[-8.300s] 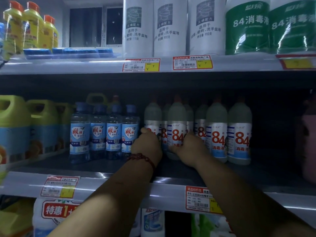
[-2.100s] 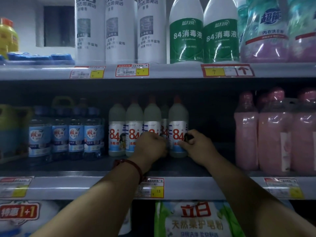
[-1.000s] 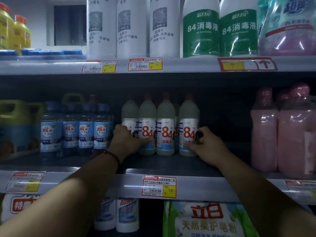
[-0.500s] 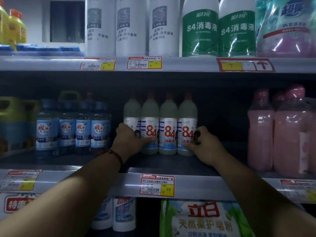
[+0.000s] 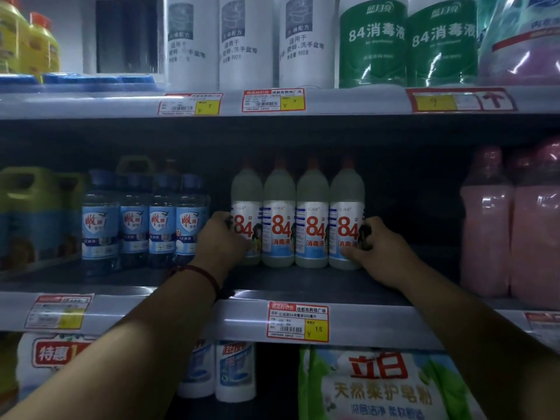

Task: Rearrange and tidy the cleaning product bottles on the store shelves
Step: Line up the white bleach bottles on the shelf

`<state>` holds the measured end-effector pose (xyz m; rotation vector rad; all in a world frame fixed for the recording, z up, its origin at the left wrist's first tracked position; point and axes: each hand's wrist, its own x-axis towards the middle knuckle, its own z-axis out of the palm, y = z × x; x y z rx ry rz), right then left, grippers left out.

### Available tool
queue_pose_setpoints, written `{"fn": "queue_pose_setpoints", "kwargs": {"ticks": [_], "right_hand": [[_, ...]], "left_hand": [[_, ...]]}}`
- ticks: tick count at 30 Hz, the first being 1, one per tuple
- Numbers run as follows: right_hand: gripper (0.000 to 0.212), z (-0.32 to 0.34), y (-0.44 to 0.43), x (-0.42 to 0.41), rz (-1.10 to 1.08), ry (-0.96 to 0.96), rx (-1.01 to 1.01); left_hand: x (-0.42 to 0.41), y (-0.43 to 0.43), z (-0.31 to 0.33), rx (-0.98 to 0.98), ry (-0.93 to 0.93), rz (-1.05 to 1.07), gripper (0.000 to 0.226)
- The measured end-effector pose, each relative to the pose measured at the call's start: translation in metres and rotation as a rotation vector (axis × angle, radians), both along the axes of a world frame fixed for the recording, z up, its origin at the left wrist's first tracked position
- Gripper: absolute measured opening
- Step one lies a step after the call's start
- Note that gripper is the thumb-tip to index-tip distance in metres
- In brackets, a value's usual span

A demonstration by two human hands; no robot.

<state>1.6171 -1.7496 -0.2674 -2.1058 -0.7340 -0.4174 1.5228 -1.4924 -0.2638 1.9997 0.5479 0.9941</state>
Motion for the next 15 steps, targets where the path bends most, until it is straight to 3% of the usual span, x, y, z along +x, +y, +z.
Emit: {"fn": "queue_pose_setpoints", "kwargs": {"ticks": [15], "right_hand": [[0.054,-0.0003,0.0019,0.0017,-0.019,0.001,-0.034]], "left_hand": [[-0.0067,-0.007,0.0006,0.074,0.032,0.028,0.059]]}}
